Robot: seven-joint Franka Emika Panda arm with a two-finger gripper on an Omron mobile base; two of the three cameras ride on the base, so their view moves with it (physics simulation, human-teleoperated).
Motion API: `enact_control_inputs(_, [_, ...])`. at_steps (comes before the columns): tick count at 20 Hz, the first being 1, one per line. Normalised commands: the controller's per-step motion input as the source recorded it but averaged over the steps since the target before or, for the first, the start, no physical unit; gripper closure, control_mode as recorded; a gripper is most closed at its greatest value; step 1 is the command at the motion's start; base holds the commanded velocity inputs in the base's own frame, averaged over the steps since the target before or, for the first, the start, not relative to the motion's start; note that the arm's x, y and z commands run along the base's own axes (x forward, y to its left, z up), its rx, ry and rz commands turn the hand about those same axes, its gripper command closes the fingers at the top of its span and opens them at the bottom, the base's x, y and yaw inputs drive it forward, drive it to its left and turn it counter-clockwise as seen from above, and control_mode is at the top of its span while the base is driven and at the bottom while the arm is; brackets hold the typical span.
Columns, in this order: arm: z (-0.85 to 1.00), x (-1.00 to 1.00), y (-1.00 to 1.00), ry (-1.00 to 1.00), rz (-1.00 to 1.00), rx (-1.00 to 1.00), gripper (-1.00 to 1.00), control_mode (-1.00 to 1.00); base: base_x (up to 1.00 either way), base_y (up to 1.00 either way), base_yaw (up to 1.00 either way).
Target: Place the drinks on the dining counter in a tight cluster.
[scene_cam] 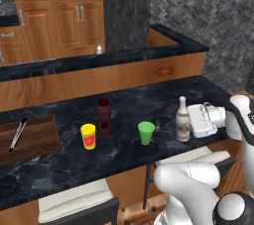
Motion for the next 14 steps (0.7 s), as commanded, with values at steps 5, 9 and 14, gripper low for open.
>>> enact_control_inputs(5, [-0.01, 0.65, -0.11, 0.26, 0.34, 0.04, 1.0, -1.0, 0.0, 0.0, 0.0])
enact_control_inputs(9, [-0.03, 0.47, -0.21, 0.04, 0.38, 0.02, 1.0, -1.0, 0.0, 0.0, 0.0])
enact_control_inputs(14, [-0.07, 0.46, -0.06, -0.02, 0.22, 0.0, 1.0, -1.0, 0.0, 0.0, 0.0])
